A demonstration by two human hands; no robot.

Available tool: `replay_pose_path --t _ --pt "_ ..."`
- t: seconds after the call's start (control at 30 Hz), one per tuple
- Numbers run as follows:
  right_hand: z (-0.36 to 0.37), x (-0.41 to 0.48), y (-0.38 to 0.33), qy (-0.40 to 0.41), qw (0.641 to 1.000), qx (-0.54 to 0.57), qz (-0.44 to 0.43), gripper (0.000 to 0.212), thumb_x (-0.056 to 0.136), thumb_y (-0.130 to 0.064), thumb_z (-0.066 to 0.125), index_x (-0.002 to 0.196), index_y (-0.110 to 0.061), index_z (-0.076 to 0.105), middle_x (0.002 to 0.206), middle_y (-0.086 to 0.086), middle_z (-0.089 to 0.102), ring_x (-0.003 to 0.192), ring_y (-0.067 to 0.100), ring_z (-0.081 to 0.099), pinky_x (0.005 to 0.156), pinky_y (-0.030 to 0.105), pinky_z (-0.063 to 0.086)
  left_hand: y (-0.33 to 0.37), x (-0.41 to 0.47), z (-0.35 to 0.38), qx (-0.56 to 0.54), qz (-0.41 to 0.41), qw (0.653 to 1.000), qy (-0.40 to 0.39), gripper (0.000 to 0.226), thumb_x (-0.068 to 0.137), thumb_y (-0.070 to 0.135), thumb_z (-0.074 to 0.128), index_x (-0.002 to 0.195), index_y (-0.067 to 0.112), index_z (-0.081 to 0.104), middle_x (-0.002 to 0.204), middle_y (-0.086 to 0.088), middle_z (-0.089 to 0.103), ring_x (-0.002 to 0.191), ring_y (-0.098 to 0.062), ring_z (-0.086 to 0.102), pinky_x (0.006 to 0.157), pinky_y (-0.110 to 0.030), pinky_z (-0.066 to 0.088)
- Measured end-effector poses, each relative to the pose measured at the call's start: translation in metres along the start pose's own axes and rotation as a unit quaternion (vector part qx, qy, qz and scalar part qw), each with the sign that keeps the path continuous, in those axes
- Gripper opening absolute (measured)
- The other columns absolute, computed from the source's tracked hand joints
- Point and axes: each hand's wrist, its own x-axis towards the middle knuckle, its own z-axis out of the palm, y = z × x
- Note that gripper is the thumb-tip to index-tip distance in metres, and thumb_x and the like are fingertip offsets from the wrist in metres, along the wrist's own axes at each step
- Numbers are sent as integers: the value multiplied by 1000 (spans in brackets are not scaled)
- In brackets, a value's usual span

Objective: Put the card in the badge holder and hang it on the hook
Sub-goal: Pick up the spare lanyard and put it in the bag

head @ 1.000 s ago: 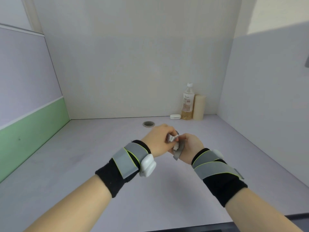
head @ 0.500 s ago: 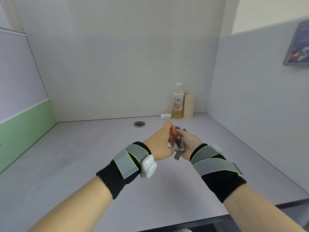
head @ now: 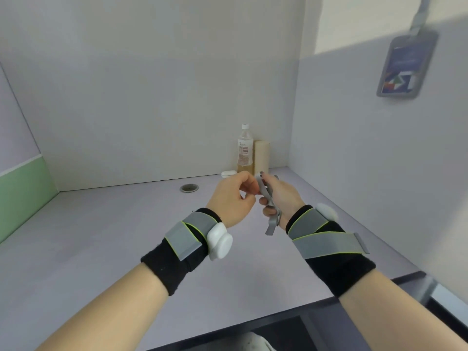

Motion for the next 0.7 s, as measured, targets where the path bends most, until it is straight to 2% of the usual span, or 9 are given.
replay_pose_path --t 0.07,0.13,0.23,0.33,0.47,0.6,0.7 --pt "-13 -10 -5 4 1000 4 10 43 85 -55 45 70 -18 59 57 2 47 48 15 35 37 18 24 9 -1 11 -11 16 1000 -6 18 80 -1 52 87 15 59 81 16 62 82 0 60 65 -7 45" --pt "-30 -21 -6 21 999 21 16 54 86 -60 34 65 -17 57 55 3 44 47 17 33 38 18 24 20 -2 24 -18 28 999 -26 18 80 0 53 85 16 59 82 12 63 83 -7 61 67 -8 45" --pt "-64 -45 -6 84 996 30 -16 38 90 -34 34 67 -11 54 62 8 46 49 18 36 40 20 26 39 -6 53 -33 44 997 -48 15 82 2 55 83 17 59 80 14 63 81 -11 62 69 -13 47" --pt "-106 -73 -5 128 991 2 -45 23 83 -15 44 64 -7 53 62 10 46 51 19 35 43 24 27 61 -15 88 -60 39 995 -74 19 85 3 50 80 20 60 78 13 62 80 -12 62 72 -15 46" --pt "-152 -103 6 135 985 -66 -79 17 86 -9 55 77 -11 69 70 6 49 57 14 36 43 22 29 83 -34 128 -61 42 990 -121 27 86 5 48 75 27 57 77 12 62 76 -7 60 71 -13 44" --pt "-192 -129 42 175 976 -73 -110 19 88 -8 52 90 -18 68 78 5 56 54 13 38 48 25 34 94 -63 171 -55 35 984 -168 24 87 7 47 76 25 56 79 6 64 76 -16 66 64 -16 47" --pt "-212 -138 75 200 969 -92 -110 20 88 -12 52 102 -15 66 75 2 60 44 17 44 44 29 36 94 -82 198 -47 19 978 -201 16 86 9 47 81 17 60 78 -3 68 75 -23 65 62 -23 48"
